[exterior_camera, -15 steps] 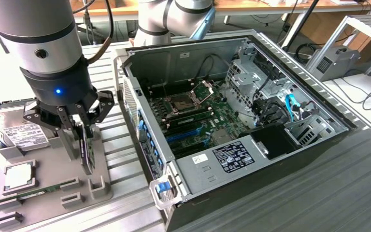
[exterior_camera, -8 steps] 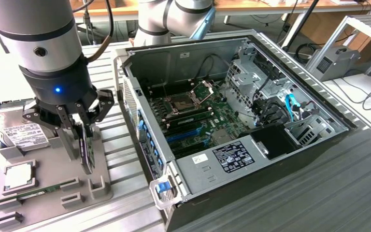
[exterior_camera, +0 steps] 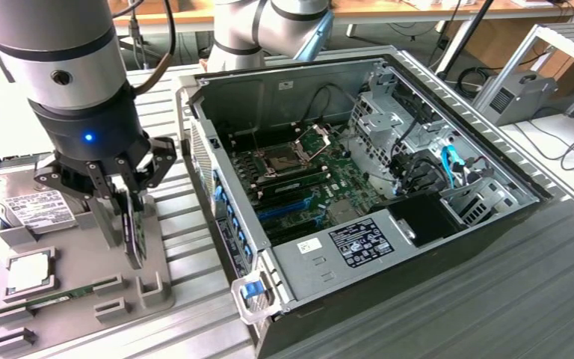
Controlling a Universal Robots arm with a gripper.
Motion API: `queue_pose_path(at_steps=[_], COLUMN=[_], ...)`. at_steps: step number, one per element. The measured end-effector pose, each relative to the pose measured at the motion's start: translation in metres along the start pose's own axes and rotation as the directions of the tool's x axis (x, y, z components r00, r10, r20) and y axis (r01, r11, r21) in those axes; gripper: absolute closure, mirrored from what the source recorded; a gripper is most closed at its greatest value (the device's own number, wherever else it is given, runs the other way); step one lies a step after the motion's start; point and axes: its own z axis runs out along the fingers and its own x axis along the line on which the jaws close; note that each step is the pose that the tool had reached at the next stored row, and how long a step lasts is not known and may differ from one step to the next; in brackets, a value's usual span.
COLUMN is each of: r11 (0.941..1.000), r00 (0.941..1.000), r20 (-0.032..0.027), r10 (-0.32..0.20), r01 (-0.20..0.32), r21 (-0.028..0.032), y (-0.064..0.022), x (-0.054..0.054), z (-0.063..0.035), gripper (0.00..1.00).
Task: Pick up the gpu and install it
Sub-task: 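Pick up the gpu and move the gpu toward the slot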
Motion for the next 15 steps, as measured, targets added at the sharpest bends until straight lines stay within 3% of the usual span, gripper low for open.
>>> queue_pose_path(at_steps=[15], r11=[1.0], r00=[1.0], r20=[0.0], r10=[0.0], r01=[0.0], r21=[0.0], y=[0.0001], x=[-0.0001], z=[-0.004], gripper=[0.74])
